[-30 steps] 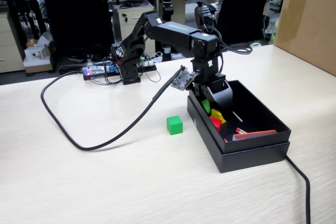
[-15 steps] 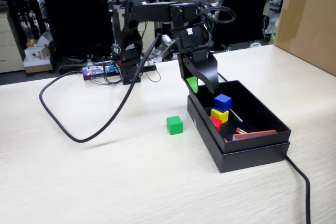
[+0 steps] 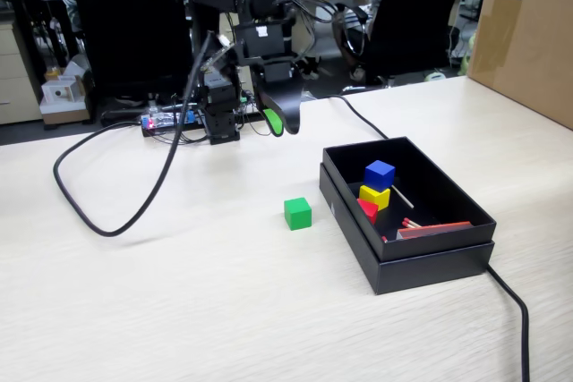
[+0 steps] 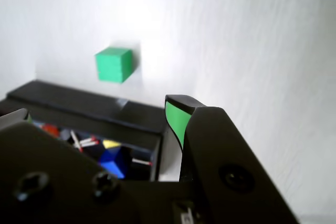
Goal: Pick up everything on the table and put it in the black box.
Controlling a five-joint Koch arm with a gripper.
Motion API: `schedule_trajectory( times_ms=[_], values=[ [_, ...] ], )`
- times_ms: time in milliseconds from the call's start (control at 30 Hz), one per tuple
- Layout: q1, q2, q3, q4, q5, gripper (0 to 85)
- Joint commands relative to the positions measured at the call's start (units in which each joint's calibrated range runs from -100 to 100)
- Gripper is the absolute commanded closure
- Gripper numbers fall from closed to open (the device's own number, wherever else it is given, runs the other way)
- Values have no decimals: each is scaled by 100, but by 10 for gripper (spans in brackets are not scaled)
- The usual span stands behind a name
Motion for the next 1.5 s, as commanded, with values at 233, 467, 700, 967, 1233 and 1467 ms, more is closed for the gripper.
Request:
schedule_trajectory(
  times_ms=[233,467,700,967,1233,1467],
  values=[
    [-117,-1476,-1312,714,103,342],
    [-112,-1568,-1529,809,93,341],
    [-112,38,-451,757,39,358],
    [-103,2276,855,429,39,370],
    [-83,3618,1326,429,44,370],
    [-54,4536,1907,429,39,378]
  ],
)
